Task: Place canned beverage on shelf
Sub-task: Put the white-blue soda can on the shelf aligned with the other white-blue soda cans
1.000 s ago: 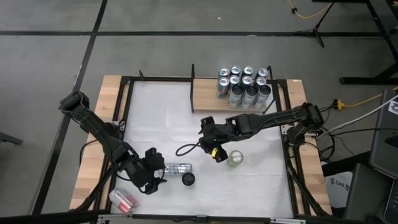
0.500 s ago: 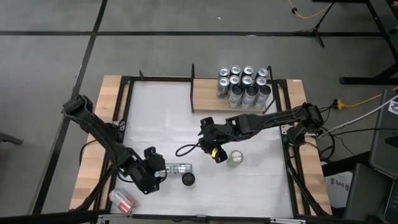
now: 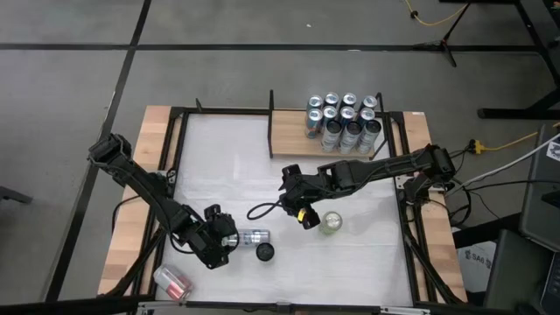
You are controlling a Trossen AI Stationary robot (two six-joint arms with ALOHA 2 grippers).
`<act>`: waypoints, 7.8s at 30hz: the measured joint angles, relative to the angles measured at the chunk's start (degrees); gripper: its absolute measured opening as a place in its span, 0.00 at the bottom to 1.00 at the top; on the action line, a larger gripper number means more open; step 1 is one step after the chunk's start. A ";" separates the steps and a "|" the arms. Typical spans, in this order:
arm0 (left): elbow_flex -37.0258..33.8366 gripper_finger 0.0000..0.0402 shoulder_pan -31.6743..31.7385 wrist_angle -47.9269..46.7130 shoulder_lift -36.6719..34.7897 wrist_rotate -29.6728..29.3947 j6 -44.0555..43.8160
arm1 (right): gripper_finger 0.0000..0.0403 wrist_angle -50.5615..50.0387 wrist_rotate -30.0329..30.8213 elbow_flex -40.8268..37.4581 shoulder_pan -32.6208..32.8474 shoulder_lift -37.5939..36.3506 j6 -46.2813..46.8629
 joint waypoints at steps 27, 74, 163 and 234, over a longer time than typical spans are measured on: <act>-11.59 0.96 0.78 12.82 0.00 0.87 4.39 | 0.90 -0.02 0.02 0.00 0.00 0.02 -0.13; -18.40 0.96 6.76 18.60 0.00 -12.57 4.36 | 0.90 -0.02 0.02 0.00 -0.01 0.04 -0.25; 9.86 0.62 30.04 -41.67 3.43 10.09 35.00 | 0.90 -0.86 -9.49 -0.02 -3.30 -2.16 6.81; 9.90 0.65 20.82 17.20 3.43 -33.61 89.70 | 0.59 14.63 -17.60 -5.18 -12.37 -1.68 28.06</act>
